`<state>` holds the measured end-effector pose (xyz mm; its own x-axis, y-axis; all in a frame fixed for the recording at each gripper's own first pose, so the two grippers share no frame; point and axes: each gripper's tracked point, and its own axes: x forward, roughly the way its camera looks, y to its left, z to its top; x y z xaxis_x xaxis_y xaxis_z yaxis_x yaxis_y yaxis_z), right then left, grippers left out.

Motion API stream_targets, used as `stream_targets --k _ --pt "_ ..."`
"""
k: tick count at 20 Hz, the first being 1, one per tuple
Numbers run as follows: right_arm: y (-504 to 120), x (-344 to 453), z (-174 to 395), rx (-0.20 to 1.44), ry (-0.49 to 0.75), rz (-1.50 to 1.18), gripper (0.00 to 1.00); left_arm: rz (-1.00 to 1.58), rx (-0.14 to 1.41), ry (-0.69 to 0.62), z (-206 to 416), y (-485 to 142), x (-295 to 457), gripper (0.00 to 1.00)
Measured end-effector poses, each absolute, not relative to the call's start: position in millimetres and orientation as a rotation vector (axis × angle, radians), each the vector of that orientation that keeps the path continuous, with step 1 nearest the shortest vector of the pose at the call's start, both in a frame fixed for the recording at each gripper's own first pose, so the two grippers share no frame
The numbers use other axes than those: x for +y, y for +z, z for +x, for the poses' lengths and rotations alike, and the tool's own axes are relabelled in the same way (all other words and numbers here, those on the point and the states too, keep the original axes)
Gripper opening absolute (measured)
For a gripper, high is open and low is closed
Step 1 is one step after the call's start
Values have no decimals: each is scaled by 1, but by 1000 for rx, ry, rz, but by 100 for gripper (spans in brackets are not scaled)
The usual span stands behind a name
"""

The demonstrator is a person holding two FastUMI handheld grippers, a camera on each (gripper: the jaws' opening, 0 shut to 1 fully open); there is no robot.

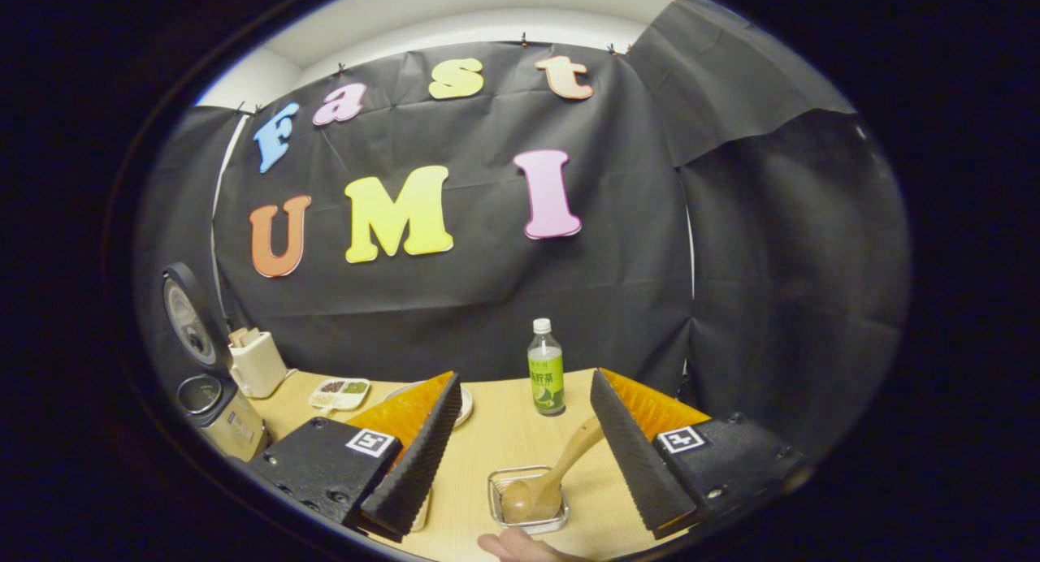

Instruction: Close the left gripper, press the button to open the rice cooker; take a wooden spoon from the chopstick holder with the right hand, scoop a spoonful of rice and pour it into the rice cooker, then put the wooden spoon back into the chopstick holder.

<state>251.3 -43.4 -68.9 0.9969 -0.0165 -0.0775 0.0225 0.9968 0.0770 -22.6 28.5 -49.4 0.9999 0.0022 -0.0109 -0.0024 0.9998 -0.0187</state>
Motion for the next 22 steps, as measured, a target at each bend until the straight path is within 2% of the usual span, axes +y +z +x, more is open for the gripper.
stream_targets --k 2,9,14,22 --pt "-56 -43 244 45 -24 52 98 -20 11 19 -11 -42 35 94" --pt "-38 -39 203 6 -13 75 100 -30 -15 27 29 -1 45 94" --pt "-63 -24 177 -7 8 71 100 -24 -51 4 73 39 50 94" --pt "-100 -6 142 -34 -23 75 100 65 -181 87 169 102 111 95"
